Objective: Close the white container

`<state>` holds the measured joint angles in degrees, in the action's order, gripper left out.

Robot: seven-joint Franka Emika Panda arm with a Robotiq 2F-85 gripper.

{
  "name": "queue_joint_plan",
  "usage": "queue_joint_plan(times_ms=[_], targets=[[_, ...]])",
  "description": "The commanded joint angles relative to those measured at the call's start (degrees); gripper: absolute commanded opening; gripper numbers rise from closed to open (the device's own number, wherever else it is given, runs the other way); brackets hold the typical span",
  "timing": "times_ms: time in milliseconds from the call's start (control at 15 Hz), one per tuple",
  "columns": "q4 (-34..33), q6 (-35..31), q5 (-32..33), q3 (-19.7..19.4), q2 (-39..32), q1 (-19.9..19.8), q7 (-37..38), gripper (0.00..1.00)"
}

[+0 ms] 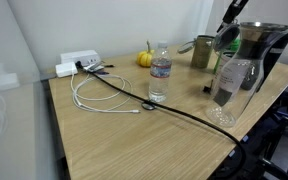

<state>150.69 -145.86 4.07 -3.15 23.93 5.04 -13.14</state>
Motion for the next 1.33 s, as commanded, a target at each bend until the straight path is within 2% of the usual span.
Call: queue_joint_plan(times_ms=[0, 400, 1267], targets=[[1.1, 1.2, 1.6, 1.4, 1.3, -1.7, 1.4, 0.00], [2.3, 0.4, 2.4, 1.6, 3.3, -2.2, 2.9, 0.00], [6.5, 2.4, 0.9, 0.4, 9.8, -1.1, 1.3, 0.00]])
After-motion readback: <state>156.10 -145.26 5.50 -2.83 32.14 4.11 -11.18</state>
